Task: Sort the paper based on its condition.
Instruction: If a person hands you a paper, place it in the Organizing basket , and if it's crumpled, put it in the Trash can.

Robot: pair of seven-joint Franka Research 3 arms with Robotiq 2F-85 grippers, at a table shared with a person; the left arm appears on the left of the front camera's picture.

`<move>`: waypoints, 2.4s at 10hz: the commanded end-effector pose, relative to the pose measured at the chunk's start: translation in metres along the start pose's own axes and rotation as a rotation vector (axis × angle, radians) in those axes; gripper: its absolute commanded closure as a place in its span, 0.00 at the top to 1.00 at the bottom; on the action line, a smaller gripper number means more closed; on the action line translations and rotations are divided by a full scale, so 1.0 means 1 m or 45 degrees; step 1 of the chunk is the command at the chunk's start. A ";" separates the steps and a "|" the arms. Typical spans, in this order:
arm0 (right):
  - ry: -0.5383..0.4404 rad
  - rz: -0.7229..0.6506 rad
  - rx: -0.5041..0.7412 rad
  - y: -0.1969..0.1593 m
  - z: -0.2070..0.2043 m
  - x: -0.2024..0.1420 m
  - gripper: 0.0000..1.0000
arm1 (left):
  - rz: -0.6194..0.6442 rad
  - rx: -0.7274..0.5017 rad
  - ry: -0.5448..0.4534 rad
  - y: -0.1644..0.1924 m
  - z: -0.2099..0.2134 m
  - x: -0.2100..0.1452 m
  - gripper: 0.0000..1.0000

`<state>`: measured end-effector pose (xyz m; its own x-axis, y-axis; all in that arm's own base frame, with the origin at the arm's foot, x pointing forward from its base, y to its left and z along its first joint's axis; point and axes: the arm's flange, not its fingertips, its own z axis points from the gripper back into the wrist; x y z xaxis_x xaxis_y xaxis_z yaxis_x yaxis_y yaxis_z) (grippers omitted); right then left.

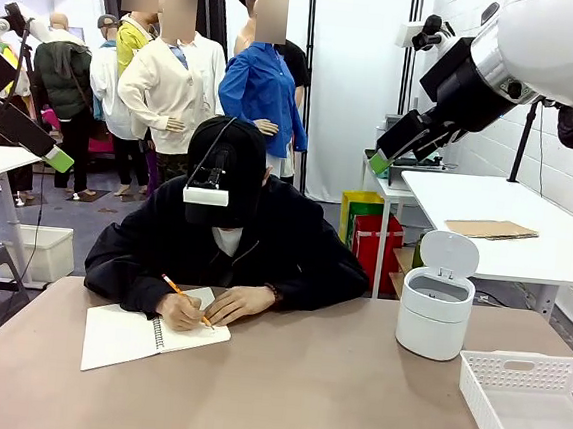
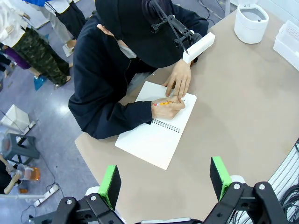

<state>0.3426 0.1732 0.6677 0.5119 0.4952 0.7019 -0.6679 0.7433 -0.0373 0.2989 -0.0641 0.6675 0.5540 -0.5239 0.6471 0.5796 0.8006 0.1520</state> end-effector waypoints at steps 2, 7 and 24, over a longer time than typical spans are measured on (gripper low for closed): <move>0.003 -0.002 0.003 -0.001 -0.002 0.000 1.00 | 0.005 -0.008 -0.001 0.001 0.001 0.000 1.00; 0.003 -0.002 0.003 -0.001 -0.002 0.000 1.00 | 0.005 -0.008 -0.001 0.001 0.001 0.000 1.00; 0.003 -0.002 0.003 -0.001 -0.002 0.000 1.00 | 0.005 -0.008 -0.001 0.001 0.001 0.000 1.00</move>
<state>0.3428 0.1730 0.6676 0.5124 0.4949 0.7018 -0.6671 0.7440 -0.0376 0.2989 -0.0641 0.6676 0.5540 -0.5238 0.6471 0.5796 0.8006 0.1520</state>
